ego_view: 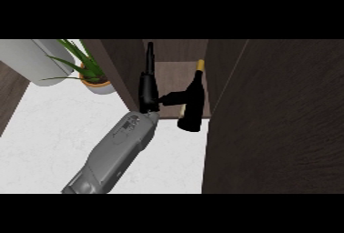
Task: Pick up the wine, place it into the cabinet and close the cabinet
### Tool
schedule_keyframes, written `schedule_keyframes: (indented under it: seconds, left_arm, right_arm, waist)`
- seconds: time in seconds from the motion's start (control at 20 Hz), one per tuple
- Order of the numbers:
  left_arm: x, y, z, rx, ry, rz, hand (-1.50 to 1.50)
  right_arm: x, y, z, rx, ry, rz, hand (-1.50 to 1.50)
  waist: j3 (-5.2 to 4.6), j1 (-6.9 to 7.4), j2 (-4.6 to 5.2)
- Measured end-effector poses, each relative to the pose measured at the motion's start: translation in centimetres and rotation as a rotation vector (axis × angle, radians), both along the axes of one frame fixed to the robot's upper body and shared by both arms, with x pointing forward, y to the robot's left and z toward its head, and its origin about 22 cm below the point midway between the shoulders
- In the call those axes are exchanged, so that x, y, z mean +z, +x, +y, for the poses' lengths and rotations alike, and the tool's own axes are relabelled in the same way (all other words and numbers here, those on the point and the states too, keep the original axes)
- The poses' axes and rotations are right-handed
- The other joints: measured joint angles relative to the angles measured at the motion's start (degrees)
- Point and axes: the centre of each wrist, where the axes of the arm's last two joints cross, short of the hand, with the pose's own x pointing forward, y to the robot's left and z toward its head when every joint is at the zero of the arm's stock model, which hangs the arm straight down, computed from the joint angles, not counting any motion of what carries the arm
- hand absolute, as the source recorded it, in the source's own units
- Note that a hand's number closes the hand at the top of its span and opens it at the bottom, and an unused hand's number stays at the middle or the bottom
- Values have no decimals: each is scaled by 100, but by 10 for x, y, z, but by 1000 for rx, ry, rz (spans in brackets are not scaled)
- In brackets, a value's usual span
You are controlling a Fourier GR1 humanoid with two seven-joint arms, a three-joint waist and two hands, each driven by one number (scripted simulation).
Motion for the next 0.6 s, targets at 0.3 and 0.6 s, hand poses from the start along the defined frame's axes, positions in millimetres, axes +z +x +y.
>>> schedule_keyframes:
  seconds: [0.3,0.6]
  left_arm:
    - [-2,-36,-2,-91,-82,-10,-150]
    - [3,-68,20,-140,-121,-18,-150]
  right_arm:
    - [-1,-3,1,-21,-3,21,-150]
    - [2,-3,-4,-46,-38,23,-150]
  waist:
    - [1,89,-36]
    - [2,112,-33]
